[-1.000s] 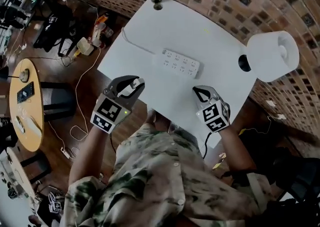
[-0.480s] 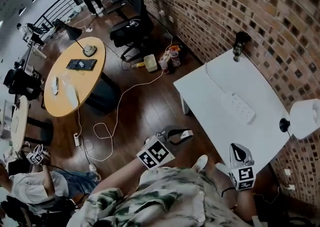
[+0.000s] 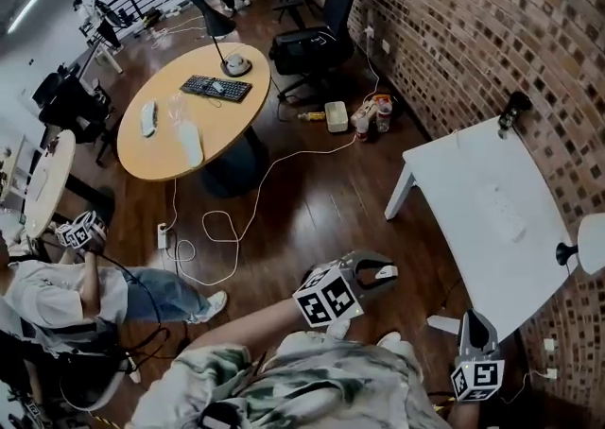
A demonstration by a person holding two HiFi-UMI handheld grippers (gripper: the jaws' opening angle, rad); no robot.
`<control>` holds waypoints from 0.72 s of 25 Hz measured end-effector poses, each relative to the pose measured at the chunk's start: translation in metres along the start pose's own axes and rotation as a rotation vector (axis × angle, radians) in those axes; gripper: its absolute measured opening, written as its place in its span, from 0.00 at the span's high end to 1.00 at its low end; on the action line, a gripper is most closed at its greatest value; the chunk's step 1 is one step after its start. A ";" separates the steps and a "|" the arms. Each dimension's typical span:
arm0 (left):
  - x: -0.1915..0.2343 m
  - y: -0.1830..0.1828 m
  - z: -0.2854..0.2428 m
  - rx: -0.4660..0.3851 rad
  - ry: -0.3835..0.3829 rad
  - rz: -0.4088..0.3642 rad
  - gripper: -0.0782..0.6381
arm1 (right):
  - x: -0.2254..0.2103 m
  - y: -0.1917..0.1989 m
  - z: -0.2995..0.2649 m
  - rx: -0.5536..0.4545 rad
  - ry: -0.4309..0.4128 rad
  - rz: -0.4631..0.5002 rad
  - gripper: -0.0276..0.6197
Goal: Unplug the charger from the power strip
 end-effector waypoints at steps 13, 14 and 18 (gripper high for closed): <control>-0.146 -0.048 0.100 -0.173 0.096 -0.064 0.74 | 0.134 0.021 0.178 -0.154 0.091 0.082 0.95; -0.160 -0.053 0.094 -0.176 0.100 -0.068 0.74 | 0.128 0.029 0.193 -0.163 0.098 0.074 0.95; -0.224 -0.065 0.078 -0.180 0.108 -0.058 0.74 | 0.114 0.073 0.257 -0.187 0.134 0.022 0.95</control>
Point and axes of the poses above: the fingertips, and each gripper's own axes: z backward along the fingers, x to its left, y out of its underside, the point moved 6 cm from there along z, backward along the fingers, and after that the axes turned 12 degrees about -z, right-handed, at the moved point
